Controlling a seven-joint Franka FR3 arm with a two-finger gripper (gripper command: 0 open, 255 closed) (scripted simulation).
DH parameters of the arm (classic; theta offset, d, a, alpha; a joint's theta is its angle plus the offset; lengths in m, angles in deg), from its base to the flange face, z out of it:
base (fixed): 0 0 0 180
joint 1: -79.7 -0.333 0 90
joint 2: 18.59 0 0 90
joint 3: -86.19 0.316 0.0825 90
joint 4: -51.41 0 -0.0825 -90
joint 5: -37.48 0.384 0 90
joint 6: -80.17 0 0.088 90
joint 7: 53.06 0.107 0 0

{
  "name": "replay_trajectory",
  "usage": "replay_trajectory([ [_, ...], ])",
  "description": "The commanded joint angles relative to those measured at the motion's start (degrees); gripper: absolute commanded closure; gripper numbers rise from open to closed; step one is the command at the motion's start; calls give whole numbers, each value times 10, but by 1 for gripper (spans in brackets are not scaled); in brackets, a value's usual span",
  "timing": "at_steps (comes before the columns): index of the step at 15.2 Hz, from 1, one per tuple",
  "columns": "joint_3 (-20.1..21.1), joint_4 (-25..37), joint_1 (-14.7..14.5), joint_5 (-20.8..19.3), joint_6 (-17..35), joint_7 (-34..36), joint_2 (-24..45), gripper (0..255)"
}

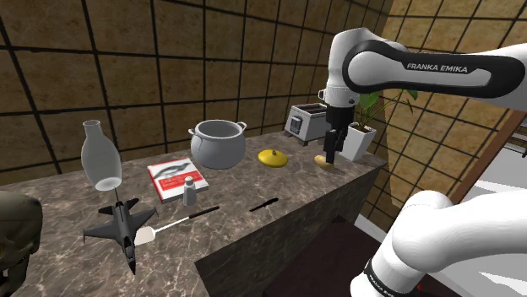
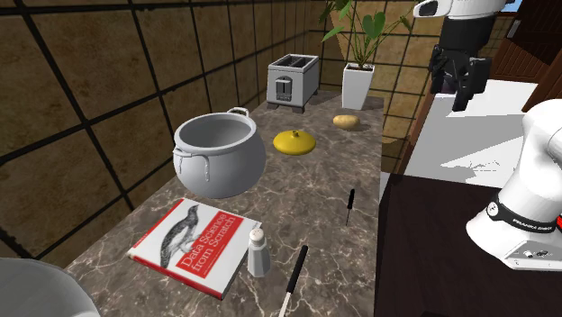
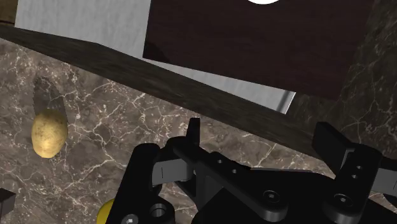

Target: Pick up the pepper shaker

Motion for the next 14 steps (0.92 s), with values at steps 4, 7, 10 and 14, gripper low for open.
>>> replay_trajectory([
  [4, 18, 5, -12, 13, 50, 13, 47, 0],
  [7, 35, 17, -23, 22, 97, 26, 97, 0],
  [10, 53, 35, -33, 29, 141, 39, 151, 0],
  [14, 75, 69, -43, 30, 194, 56, 224, 0],
])
